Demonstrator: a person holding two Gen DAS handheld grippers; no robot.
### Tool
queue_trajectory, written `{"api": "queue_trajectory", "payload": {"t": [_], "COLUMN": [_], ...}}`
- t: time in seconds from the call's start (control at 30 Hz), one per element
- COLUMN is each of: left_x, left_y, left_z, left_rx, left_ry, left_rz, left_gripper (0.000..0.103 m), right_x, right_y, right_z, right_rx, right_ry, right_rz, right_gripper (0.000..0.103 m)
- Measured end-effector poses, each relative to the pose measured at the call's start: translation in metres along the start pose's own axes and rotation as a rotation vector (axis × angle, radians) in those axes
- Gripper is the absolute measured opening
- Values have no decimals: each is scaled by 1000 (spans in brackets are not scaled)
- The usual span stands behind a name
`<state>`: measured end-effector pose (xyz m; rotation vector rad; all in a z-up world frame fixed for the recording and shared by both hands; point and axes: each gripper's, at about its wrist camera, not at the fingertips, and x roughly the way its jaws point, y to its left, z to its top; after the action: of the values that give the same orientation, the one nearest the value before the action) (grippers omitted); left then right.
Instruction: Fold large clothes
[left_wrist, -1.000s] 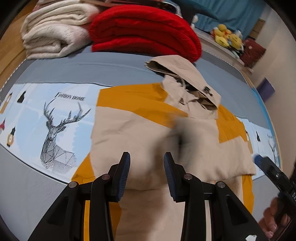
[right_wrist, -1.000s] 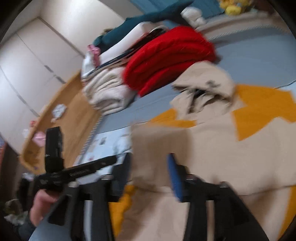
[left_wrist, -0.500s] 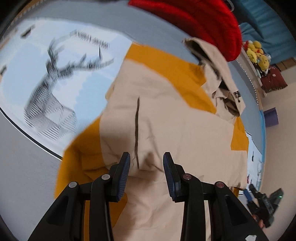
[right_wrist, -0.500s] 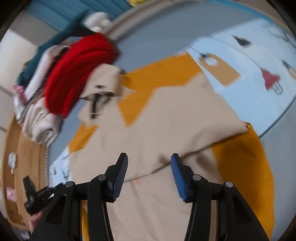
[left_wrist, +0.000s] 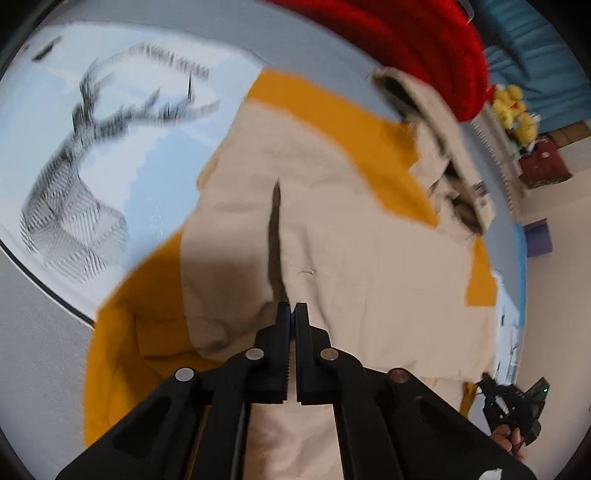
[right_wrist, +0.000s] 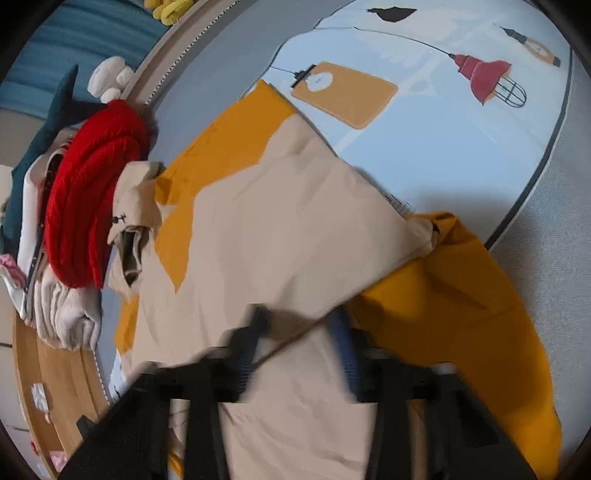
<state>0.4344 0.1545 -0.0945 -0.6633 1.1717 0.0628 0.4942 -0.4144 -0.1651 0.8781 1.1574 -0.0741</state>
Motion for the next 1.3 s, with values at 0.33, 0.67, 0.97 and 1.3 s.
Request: {"api": "queue_trajectory", "payload": {"t": [0.33, 0.67, 0.97, 1.3], "left_x": [-17, -36, 22, 0], "left_y": [10, -2, -9, -24], "left_z": [5, 7, -3, -4], "left_rx": [-21, -7, 59, 123], "left_ry": [-21, -110, 79, 8], "left_rz": [137, 143, 174, 187], "left_gripper": [0, 4, 9, 12], "right_x": [17, -41, 29, -18], "right_y": [-7, 55, 20, 96], "right_z": [-27, -21, -12, -28], "right_rx": [47, -215, -134, -413], "right_ry": [120, -185, 67, -187], "right_rz": [-212, -70, -197, -198], "right_gripper": [4, 34, 51, 49]}}
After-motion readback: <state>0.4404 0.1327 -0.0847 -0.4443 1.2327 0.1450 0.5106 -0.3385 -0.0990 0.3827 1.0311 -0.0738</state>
